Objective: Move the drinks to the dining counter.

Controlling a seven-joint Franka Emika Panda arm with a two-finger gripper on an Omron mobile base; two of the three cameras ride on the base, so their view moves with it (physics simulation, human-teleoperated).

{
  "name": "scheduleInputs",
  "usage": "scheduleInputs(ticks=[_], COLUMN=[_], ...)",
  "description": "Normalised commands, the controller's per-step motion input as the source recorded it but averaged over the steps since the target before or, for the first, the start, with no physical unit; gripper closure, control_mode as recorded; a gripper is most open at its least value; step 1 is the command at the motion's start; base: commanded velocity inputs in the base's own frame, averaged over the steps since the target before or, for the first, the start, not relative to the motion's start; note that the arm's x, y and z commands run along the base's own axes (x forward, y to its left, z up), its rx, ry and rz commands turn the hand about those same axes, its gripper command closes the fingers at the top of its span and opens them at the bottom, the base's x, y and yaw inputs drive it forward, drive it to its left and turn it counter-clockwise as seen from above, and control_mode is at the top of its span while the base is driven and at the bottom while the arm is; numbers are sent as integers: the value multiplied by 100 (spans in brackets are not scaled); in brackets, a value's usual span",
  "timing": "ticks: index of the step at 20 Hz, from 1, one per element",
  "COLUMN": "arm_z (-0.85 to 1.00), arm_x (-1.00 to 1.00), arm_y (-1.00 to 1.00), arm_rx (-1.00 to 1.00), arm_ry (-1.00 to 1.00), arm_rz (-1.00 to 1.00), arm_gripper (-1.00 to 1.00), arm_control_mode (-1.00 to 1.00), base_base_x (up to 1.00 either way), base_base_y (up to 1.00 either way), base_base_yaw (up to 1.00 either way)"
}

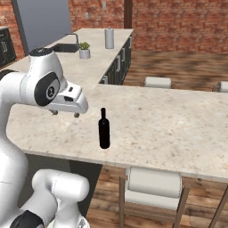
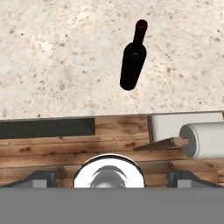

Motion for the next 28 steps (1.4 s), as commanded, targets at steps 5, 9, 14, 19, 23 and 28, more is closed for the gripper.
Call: scheduleInputs(ticks=[5, 9, 14, 19, 23, 28], arm_z=[-8, 0, 0, 0, 0, 0], arm_x=[-32, -17, 0, 0, 0, 0], arm_y=[53, 39, 0, 0, 0, 0], arm_rx=[-2, -1, 0, 0, 0, 0], arm_ry=[1, 1, 0, 0, 0, 0], arm_rz=[0, 0, 0, 0, 0, 0], arm_gripper=[-100, -100, -100, -100, -100, -100], arm_control_mode=[-100, -100, 100, 100, 100, 100], base_base_x=[0, 0, -53, -92, -97, -59], base_base_y=[0, 0, -1, -10, 76, 100], base_base_yaw=[0, 0, 0, 0, 0, 0])
